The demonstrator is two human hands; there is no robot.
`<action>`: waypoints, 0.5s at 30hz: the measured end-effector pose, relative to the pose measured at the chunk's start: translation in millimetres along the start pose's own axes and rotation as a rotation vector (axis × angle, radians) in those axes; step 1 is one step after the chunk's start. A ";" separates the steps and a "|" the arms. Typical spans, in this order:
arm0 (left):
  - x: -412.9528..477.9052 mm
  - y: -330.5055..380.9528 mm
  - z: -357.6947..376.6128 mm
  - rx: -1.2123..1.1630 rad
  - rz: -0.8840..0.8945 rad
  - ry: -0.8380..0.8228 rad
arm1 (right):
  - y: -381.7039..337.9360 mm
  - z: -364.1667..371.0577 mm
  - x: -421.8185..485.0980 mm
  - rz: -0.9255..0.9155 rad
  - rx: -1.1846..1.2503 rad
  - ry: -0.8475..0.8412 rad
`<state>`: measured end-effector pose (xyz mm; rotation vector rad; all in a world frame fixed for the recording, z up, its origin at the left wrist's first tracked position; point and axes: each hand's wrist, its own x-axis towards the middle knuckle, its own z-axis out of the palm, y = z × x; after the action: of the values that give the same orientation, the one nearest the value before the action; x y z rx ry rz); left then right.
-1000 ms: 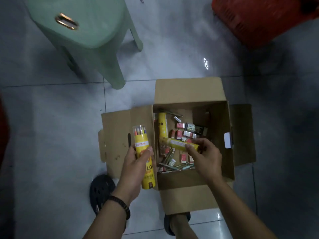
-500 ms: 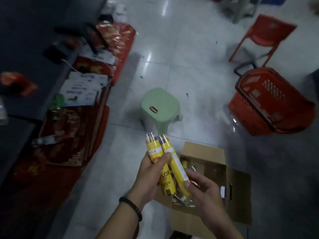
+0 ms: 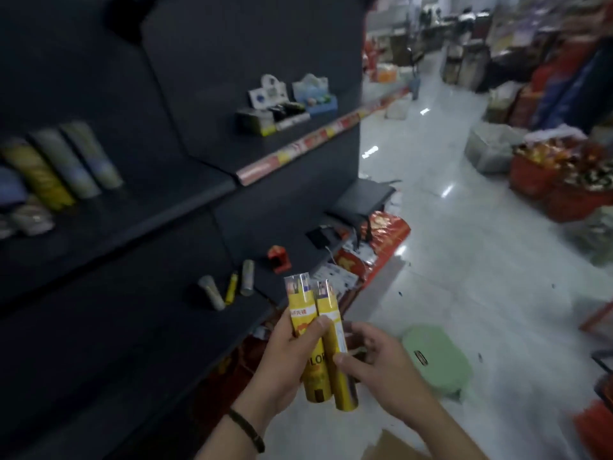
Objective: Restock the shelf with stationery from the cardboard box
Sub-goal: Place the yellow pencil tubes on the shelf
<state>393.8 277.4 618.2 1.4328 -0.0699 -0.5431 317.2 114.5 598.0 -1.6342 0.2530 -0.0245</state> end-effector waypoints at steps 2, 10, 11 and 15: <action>-8.9 35.8 -51.8 -0.060 0.047 0.025 | -38.7 47.4 20.7 -0.058 -0.032 -0.079; -47.1 139.7 -251.8 -0.004 0.316 0.150 | -158.1 240.9 95.3 -0.333 -0.177 -0.221; -51.6 149.7 -269.5 0.016 0.349 0.182 | -168.6 260.6 101.2 -0.347 -0.164 -0.235; -56.8 182.3 -325.4 0.109 0.441 0.348 | -196.9 320.8 129.6 -0.391 -0.161 -0.298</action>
<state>519.5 605.6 755.4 1.5413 -0.1350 0.0754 526.8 417.8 748.1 -1.8001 -0.3021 -0.0584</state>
